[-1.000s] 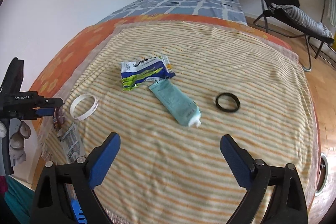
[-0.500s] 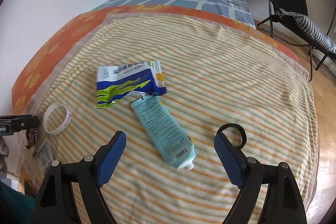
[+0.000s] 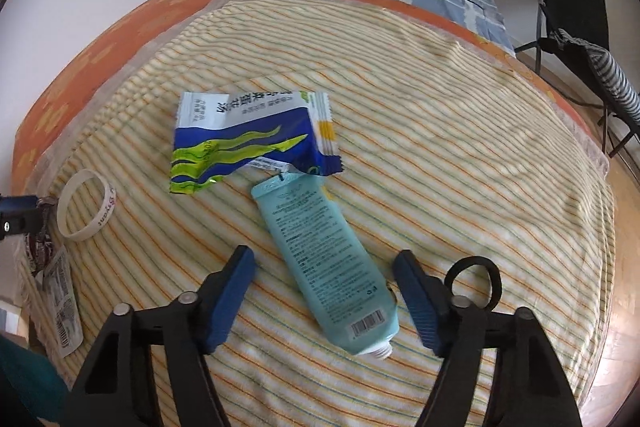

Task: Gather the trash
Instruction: 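Close the left tool on the Snickers wrapper while the right tool grips the teal tube, then carry the Snickers wrapper and teal tube over the blue basket with both tools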

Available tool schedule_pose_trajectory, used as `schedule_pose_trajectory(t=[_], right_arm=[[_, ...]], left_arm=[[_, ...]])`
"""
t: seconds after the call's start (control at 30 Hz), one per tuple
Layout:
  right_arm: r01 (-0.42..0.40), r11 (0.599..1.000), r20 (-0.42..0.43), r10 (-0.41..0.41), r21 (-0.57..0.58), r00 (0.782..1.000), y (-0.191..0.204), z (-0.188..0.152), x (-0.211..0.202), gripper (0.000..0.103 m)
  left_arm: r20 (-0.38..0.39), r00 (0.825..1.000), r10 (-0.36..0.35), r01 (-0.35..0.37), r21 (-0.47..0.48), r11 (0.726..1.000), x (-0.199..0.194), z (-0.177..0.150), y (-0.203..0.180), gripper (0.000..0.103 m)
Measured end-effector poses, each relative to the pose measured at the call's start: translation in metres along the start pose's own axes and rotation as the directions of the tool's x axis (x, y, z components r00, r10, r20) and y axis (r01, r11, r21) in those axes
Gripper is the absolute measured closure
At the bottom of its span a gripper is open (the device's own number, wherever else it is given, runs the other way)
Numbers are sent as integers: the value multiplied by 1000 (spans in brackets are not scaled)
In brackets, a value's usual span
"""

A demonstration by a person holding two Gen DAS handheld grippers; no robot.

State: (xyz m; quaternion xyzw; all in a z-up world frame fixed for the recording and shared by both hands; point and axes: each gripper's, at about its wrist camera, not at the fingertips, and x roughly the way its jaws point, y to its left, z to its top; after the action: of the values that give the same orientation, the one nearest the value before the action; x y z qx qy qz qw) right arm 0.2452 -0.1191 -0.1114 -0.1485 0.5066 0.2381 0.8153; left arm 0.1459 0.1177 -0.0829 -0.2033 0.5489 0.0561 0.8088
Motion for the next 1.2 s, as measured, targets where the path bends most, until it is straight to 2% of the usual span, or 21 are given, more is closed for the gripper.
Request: schedule_pose_trajectory(t=[0.07, 0.17, 0.3, 0.4, 0.43, 0.5, 0.57, 0.67, 0.87, 0.93, 1.2], right_arm=[[0, 1000, 1, 0, 10, 1000, 0, -1, -2, 49], [0, 1000, 2, 0, 23, 1000, -1, -3, -4, 56], [14, 999, 0, -14, 36, 1000, -2, -5, -7, 68], [13, 999, -2, -13, 46, 1000, -2, -6, -10, 84], [13, 999, -1, -13, 48, 1000, -2, -7, -11, 88], [11, 999, 6, -11, 53, 1000, -3, -9, -13, 91], [5, 998, 15, -6, 58, 1000, -5, -10, -16, 96], [-8, 997, 35, 5, 74, 999, -8, -11, -23, 97], [-25, 996, 63, 20, 82, 998, -7, -12, -32, 99], [-23, 997, 65, 18, 76, 998, -5, -12, -33, 99], [-36, 994, 118, 24, 101, 993, -2, -14, -55, 100]], left_arm=[[4, 1000, -8, 8, -3, 1000, -4, 1, 3, 45], [0, 1000, -3, 3, 4, 1000, -6, -3, 3, 39], [-32, 999, 20, -18, 48, 999, 4, -12, -5, 39], [-50, 998, 43, -40, 66, 997, 13, -15, -9, 40], [-52, 998, 41, -38, 68, 997, 15, -15, -9, 41], [-47, 998, 43, -40, 65, 997, 15, -15, -8, 55], [-40, 998, 44, -42, 62, 997, 14, -14, -7, 61], [-30, 999, 37, -35, 50, 998, 10, -12, -1, 73], [7, 1000, 14, -14, 51, 999, 0, -13, 1, 77], [22, 1000, 8, -10, 62, 998, -5, -14, -1, 84], [63, 997, -38, 33, 83, 996, -24, -16, -11, 85]])
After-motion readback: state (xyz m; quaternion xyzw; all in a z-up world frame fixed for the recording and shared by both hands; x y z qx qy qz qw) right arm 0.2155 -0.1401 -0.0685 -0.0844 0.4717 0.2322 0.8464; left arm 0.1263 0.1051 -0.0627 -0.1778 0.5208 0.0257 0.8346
